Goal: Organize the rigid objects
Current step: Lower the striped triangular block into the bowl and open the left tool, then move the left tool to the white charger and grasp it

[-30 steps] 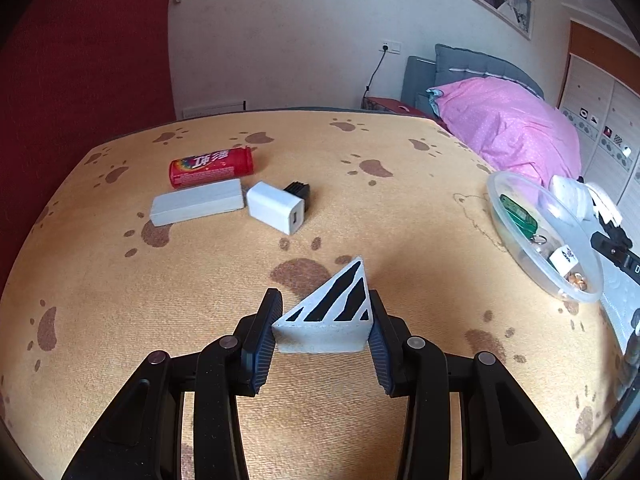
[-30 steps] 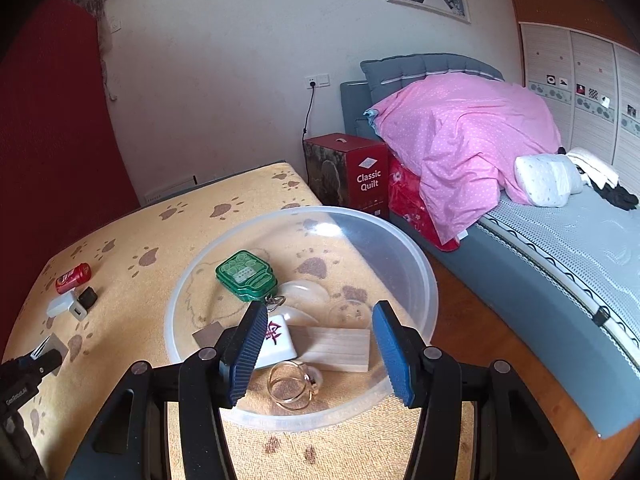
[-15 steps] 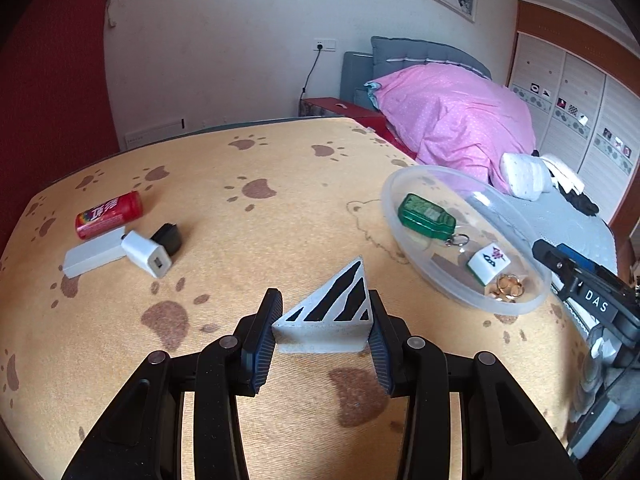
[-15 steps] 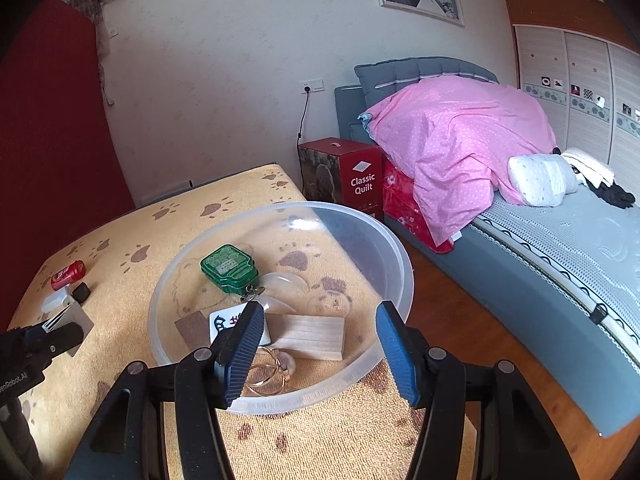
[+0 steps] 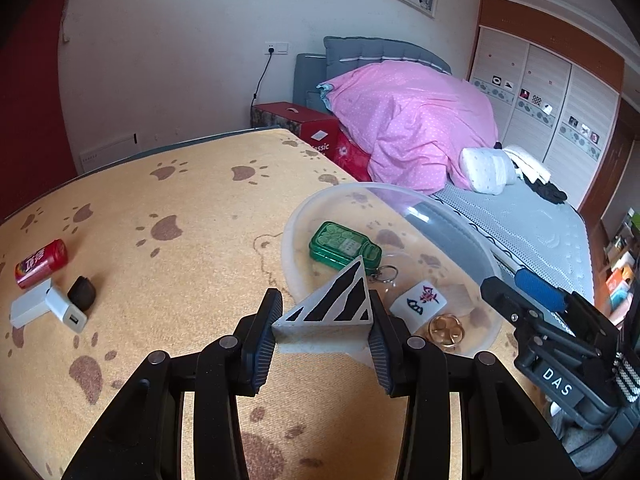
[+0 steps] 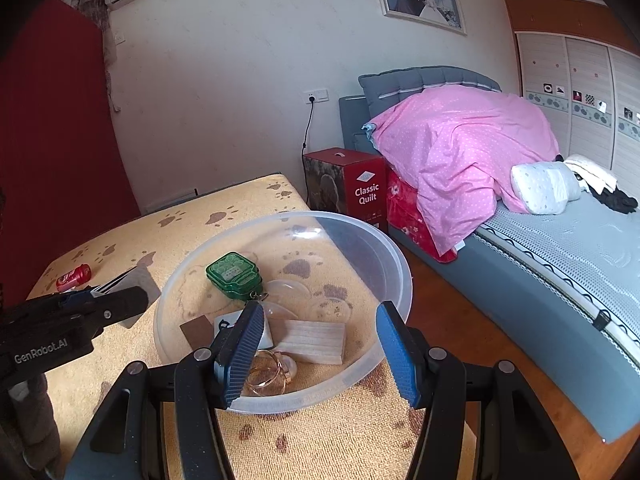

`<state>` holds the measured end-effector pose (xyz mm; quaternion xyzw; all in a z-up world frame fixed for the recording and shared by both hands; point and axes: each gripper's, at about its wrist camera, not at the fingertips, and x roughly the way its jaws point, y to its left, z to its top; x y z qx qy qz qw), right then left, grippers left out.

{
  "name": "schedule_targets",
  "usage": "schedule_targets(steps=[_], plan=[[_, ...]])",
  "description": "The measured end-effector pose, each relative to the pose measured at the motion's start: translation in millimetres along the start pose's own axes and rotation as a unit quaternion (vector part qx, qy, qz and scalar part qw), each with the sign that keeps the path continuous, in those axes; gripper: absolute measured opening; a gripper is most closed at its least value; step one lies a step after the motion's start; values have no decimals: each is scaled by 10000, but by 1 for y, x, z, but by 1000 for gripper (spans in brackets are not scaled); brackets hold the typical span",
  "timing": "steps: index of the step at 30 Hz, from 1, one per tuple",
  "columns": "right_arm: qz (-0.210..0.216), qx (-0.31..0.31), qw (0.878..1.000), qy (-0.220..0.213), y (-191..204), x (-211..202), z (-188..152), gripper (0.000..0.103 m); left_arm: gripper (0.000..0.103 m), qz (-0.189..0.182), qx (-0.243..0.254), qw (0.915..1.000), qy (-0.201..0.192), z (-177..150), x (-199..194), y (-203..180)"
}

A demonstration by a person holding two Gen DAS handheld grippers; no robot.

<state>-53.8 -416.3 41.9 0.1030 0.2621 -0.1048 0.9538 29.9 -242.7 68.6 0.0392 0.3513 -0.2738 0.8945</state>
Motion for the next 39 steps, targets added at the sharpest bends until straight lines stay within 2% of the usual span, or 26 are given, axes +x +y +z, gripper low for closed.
schedule_targets(steps=[8,10,11,12,28,35,39], plan=[[22,-15,10000,43,0,2,-2,62,43,-250,-138,9996,55,8,23,-9],[15,-6,10000,52,0,2,-2,62,52,-300,-120,9995,-17,8,23,-10],[13,-6,10000,55,-1,2,-3,62,63,-286,-124,9995,-36,8,23,-9],[13,-10,10000,59,0,2,-3,62,66,-258,-134,9996,-71,7,22,-7],[12,-105,9999,79,6,1,-6,63,66,139,-253,9996,60,-7,17,21],[77,-153,9998,93,12,-1,-6,68,75,321,-399,9986,132,-11,16,33],[147,-218,9996,127,16,-2,-8,68,76,420,-489,9978,125,-12,13,46]])
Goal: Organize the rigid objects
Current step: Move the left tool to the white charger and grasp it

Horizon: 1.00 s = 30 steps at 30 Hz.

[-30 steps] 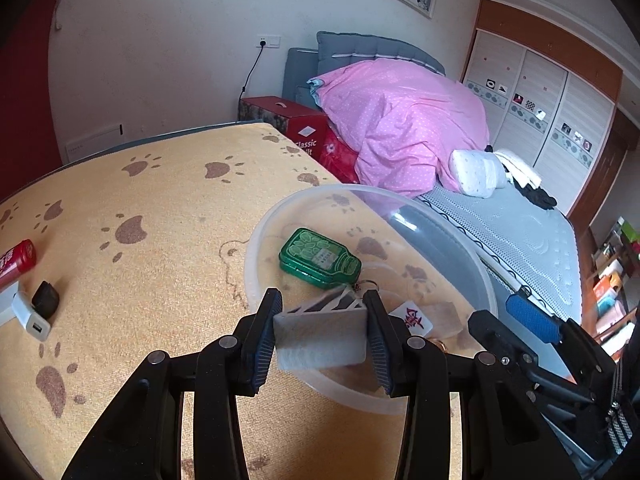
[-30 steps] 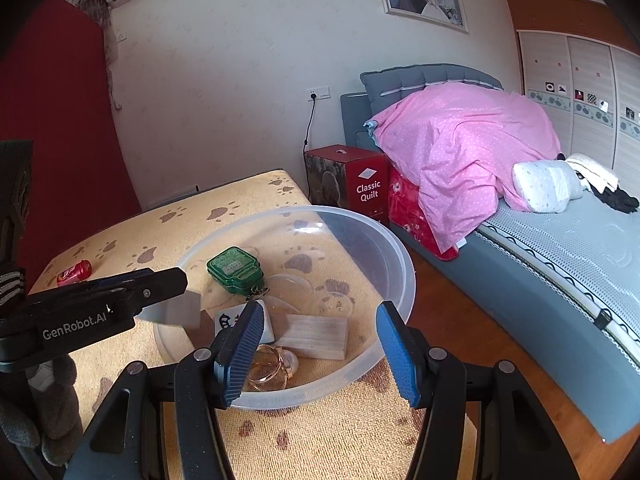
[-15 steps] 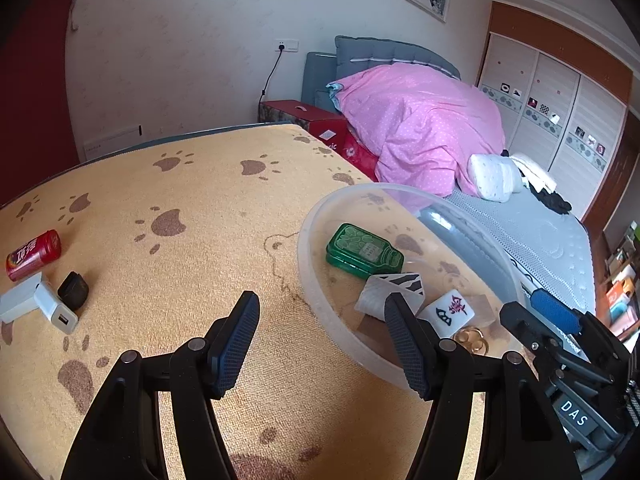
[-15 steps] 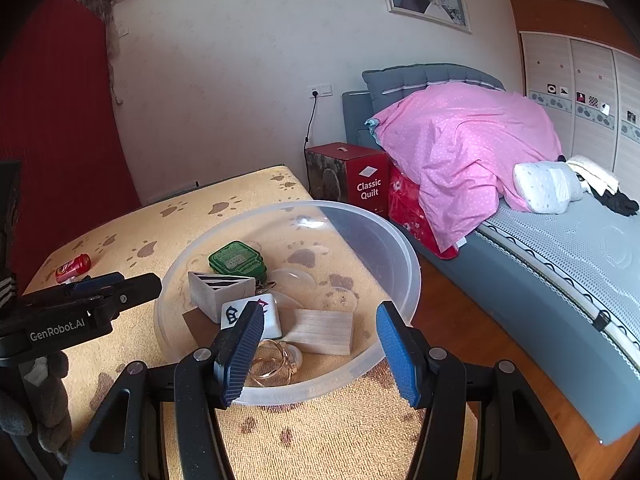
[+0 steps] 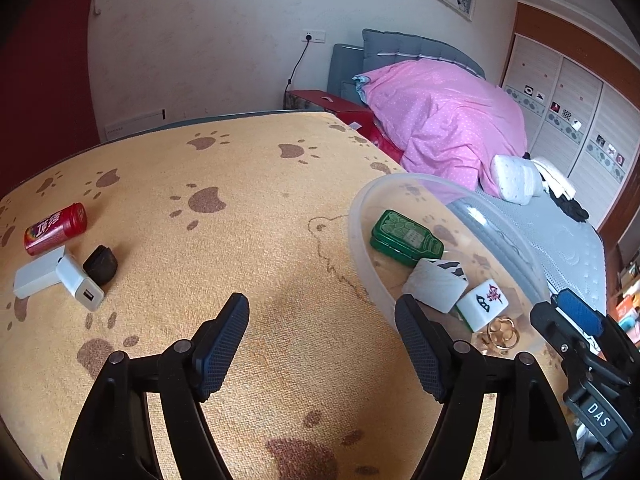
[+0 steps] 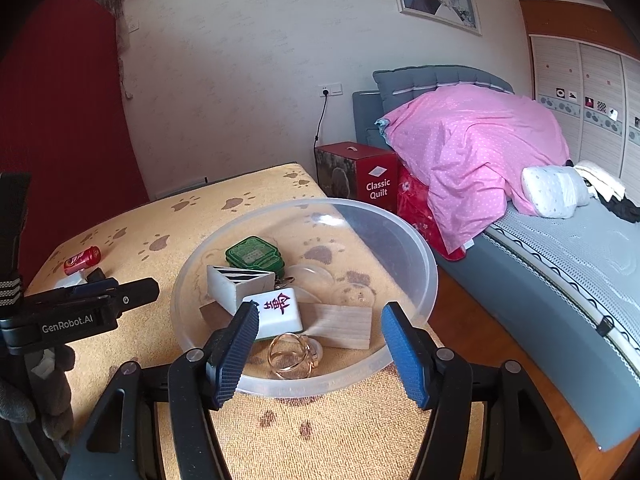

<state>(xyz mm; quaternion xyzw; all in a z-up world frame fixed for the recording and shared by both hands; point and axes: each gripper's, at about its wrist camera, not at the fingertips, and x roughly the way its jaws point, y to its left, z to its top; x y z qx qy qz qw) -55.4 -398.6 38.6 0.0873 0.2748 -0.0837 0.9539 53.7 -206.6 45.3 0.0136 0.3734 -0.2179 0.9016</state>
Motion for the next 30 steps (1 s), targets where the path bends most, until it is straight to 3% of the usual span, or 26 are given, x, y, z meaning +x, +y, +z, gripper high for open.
schedule_targets(steps=[19,30], plan=[[560,-365,9976,198,42,-9,-6,74,77,695,-303,9971,-109,-6,-21,77],[860,-572,9940,354,72,-9,-14,77,81,1255,-650,9898,-183,-13,-36,140]])
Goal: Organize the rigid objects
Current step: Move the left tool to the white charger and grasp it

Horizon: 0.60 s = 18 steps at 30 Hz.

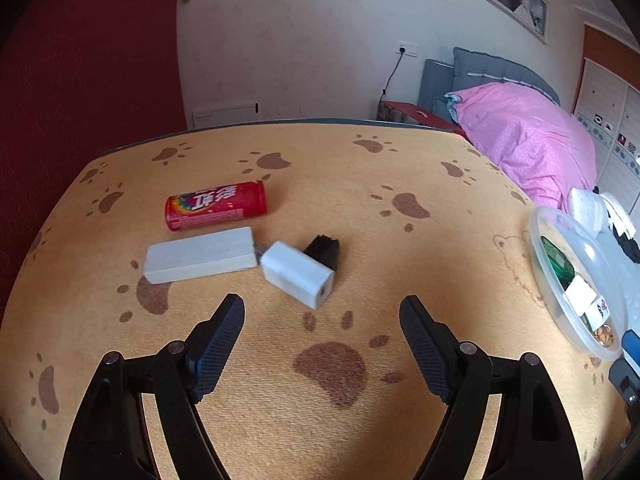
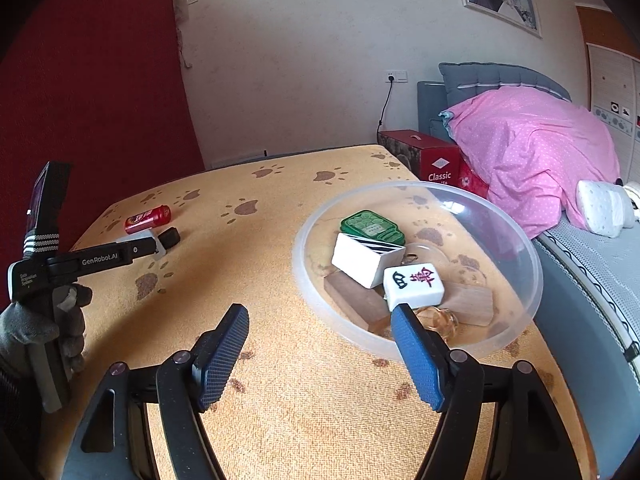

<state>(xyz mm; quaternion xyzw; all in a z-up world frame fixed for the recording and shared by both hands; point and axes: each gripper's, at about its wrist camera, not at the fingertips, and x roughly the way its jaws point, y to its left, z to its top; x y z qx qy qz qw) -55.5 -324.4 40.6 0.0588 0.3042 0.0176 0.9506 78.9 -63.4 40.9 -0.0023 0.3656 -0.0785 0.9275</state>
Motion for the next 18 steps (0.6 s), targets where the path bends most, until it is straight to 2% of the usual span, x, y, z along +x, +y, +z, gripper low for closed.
schedule_targets(steps=[8,18], plan=[[221,-176,9996,98,18,3,-3,77,81,209,-97,9997,-25,10,16,26],[261,-196,9993,193,21,7,-5,77,81,68,168,9997,146,17,40,19]])
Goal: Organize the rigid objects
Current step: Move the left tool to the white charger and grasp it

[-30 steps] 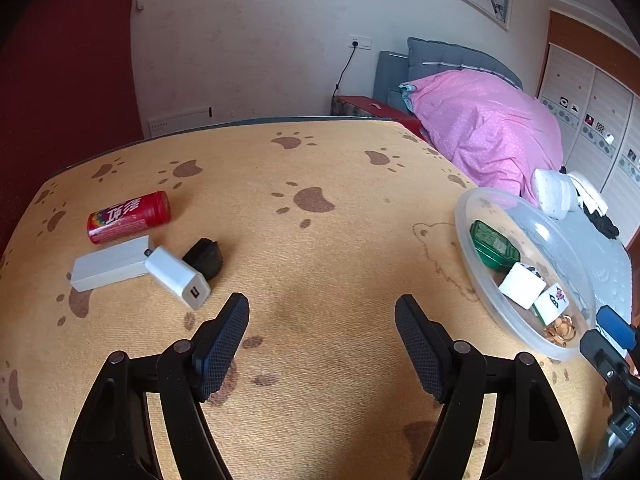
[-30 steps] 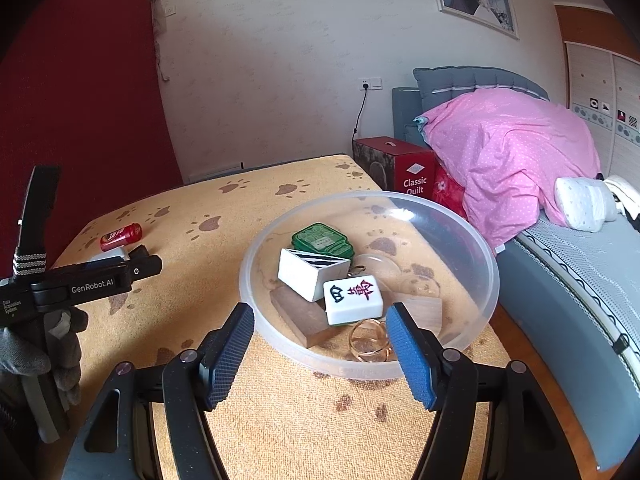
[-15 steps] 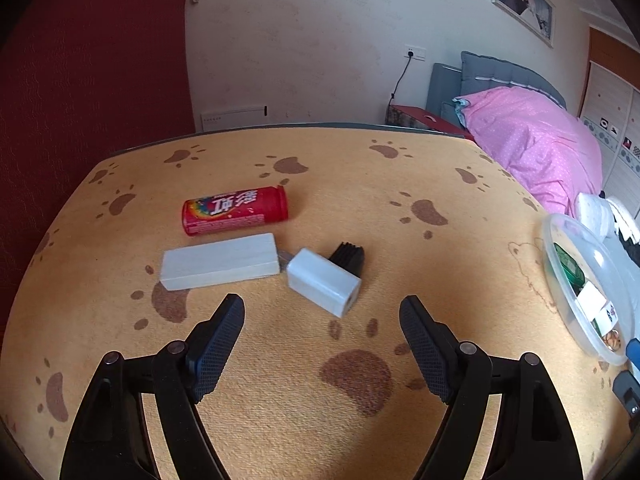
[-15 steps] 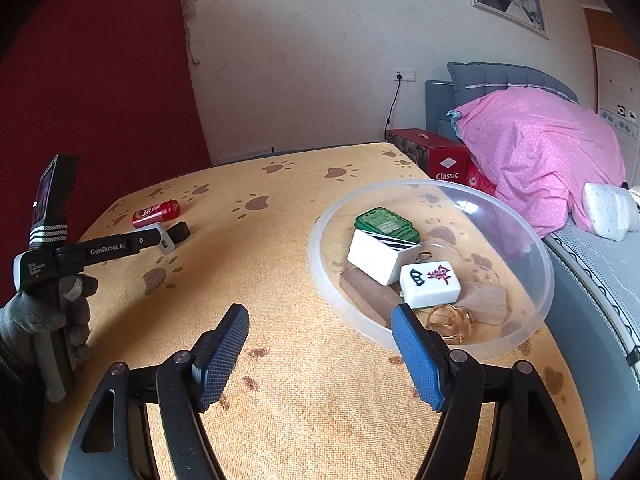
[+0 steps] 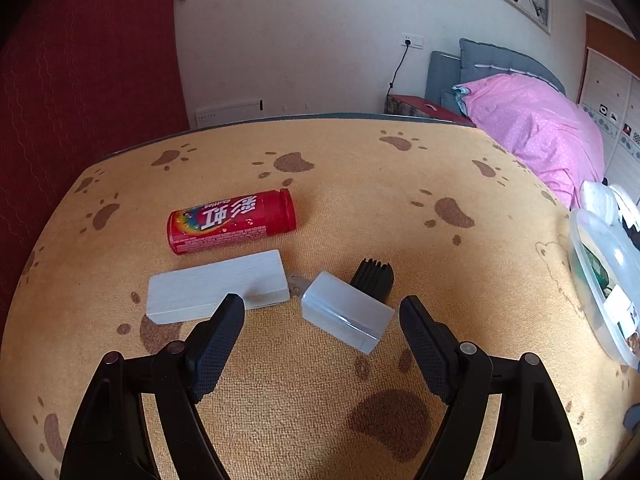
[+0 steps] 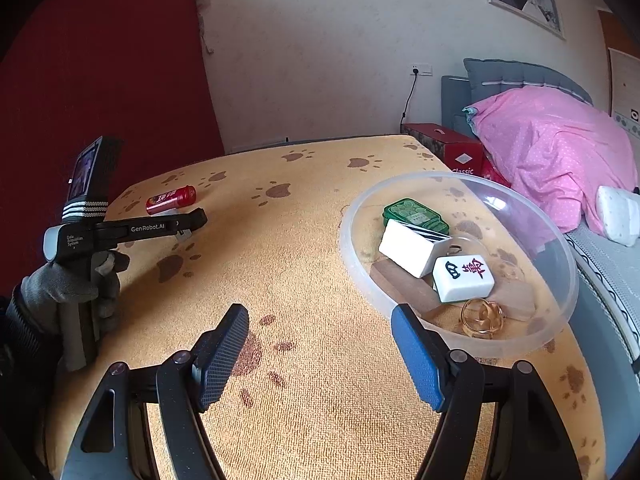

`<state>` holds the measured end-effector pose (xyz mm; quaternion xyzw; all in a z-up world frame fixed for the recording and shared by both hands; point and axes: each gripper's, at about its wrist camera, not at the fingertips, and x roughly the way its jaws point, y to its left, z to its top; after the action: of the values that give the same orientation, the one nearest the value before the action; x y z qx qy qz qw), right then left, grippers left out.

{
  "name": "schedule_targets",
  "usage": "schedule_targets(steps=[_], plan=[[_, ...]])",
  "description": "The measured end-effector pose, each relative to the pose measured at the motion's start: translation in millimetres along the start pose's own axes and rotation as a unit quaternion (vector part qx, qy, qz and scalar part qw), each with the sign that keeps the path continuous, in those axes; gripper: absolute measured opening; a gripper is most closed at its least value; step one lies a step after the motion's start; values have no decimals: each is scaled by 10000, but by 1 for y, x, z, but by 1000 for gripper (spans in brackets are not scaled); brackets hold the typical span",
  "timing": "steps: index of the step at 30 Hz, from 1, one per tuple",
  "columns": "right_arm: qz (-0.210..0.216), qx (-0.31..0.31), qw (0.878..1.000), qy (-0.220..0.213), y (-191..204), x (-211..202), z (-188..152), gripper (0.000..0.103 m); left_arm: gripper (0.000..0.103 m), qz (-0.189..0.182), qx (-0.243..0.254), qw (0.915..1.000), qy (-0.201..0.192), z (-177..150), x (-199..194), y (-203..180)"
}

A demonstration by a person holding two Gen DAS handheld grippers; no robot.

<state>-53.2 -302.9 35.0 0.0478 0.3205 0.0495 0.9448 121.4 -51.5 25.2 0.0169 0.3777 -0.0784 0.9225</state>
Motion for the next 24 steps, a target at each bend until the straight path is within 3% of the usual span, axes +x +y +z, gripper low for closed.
schedule_targets(steps=[8,10,12,14,24], plan=[[55,-39,9999,108,5,4,-2,77,79,-87,23,9999,60,7,9,-3],[87,-31,9999,131,5,5,-2,77,71,-129,94,9998,73,6,10,-5],[103,-17,9998,148,6,5,-1,77,52,-188,96,9997,151,5,12,-5],[125,-11,9998,166,7,6,0,77,49,-300,21,9994,174,4,13,-2],[387,-175,9986,325,26,21,16,77,46,-387,-96,9992,3,-9,-9,7]])
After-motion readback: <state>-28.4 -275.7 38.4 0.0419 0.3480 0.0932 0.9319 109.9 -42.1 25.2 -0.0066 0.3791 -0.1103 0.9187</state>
